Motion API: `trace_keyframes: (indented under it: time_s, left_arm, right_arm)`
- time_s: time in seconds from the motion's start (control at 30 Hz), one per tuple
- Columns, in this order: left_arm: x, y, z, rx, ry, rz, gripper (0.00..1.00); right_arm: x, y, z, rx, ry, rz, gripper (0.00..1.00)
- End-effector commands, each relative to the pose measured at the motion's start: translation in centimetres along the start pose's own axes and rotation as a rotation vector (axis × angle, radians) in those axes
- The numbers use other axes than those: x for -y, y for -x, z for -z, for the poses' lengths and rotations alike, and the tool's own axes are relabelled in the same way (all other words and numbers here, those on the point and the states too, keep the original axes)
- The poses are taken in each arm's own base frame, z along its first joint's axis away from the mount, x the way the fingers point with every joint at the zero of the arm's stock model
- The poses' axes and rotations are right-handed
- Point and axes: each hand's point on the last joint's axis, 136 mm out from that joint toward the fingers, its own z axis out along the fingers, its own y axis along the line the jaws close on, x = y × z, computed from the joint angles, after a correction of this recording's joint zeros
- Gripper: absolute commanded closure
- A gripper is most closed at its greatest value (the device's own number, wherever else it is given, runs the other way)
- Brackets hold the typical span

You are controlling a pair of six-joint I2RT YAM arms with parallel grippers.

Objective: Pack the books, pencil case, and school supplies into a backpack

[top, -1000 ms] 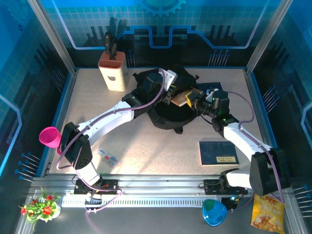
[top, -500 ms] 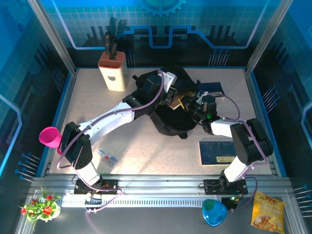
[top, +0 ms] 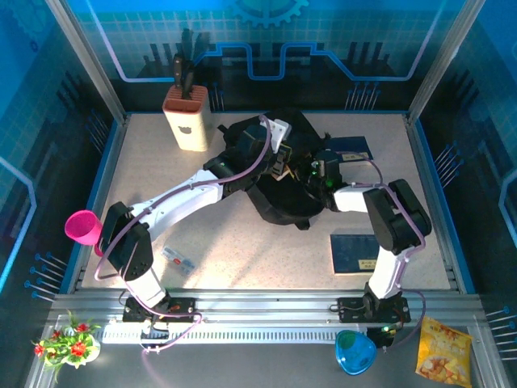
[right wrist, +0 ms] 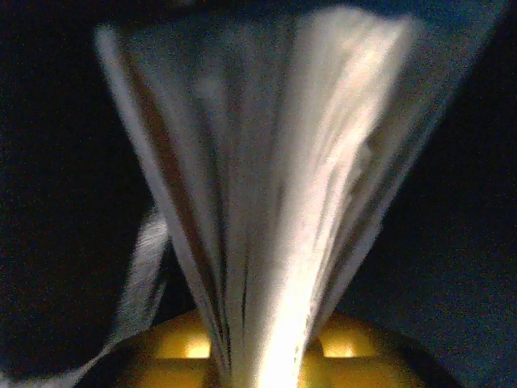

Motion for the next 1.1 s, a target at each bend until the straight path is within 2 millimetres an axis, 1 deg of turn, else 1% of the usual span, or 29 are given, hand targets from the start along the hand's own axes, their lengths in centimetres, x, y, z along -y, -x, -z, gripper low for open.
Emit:
trace_keyframes:
  time_s: [0.0,0.07,0.13,0.17,0.2,0.23,0.33,0.4,0.47,0.57,0.67,0.7,0.77,0.8,0.87,0.9,0.97,1.07]
  left_arm:
    - [-0.5,1.4,0.0,0.042,0.027,0.025,1.00]
    - [-1.3,0.7,-0.3,0.024,0.056,0.035,1.00]
    - [-2.5,-0.1,-0.4,0.007,0.087,0.049,1.00]
    - [-3.1,-0.5,-0.5,0.000,0.099,0.058,1.00]
    - [-3.7,-0.8,-0.5,-0.006,0.112,0.068,1.00]
    - [-4.3,-1.2,-0.4,-0.015,0.123,0.075,1.00]
    - [-5.9,-2.2,-0.1,-0.028,0.149,0.094,1.00]
    - [-6.5,-2.7,0.4,-0.034,0.159,0.094,1.00]
    - [-7.1,-3.2,1.2,-0.044,0.173,0.087,1.00]
    - [-7.9,-3.9,3.1,-0.056,0.193,0.077,1.00]
    - [-8.0,-4.9,5.1,-0.075,0.181,0.072,0.99]
    - [-7.9,-5.3,5.7,-0.085,0.176,0.071,0.97]
    - [-7.6,-6.1,6.7,-0.105,0.160,0.073,0.87]
    - [-7.2,-6.6,7.1,-0.120,0.136,0.076,0.76]
    - [-5.9,-7.3,7.9,-0.152,0.060,0.081,0.42]
    - [-5.1,-7.5,8.2,-0.163,0.017,0.083,0.30]
    - [-3.9,-7.5,8.8,-0.162,-0.054,0.085,0.18]
    - [-3.7,-6.9,9.3,-0.136,-0.061,0.099,0.10]
  right_arm:
    - [-0.3,-1.4,-0.7,-0.057,-0.039,0.015,0.68]
    - [0.1,-1.9,0.0,-0.080,-0.063,0.026,0.58]
    - [0.2,-2.5,1.5,-0.107,-0.092,0.048,0.48]
    - [0.1,-2.8,2.3,-0.122,-0.105,0.063,0.44]
    - [0.1,-3.2,3.3,-0.141,-0.121,0.079,0.40]
    - [-0.5,-3.5,4.4,-0.155,-0.121,0.102,0.36]
    - [0.1,-4.7,8.1,-0.186,-0.182,0.172,0.28]
    - [1.1,-4.8,10.4,-0.172,-0.254,0.223,0.25]
    - [2.6,-4.1,13.1,-0.125,-0.350,0.265,0.22]
    - [4.9,-2.6,17.1,-0.036,-0.515,0.318,0.19]
    - [7.4,-1.3,20.3,0.011,-0.661,0.330,0.18]
    - [8.0,-1.1,21.0,0.009,-0.684,0.320,0.17]
    - [9.6,-1.0,22.1,-0.007,-0.737,0.280,0.18]
    - [10.5,-1.0,22.7,-0.015,-0.768,0.254,0.18]
    - [12.4,-1.1,23.9,-0.019,-0.840,0.190,0.18]
    - [13.2,-1.1,24.5,-0.012,-0.874,0.156,0.19]
    - [14.8,-0.9,25.7,0.018,-0.936,0.092,0.19]
    - [16.4,-0.9,26.4,0.043,-0.963,0.009,0.18]
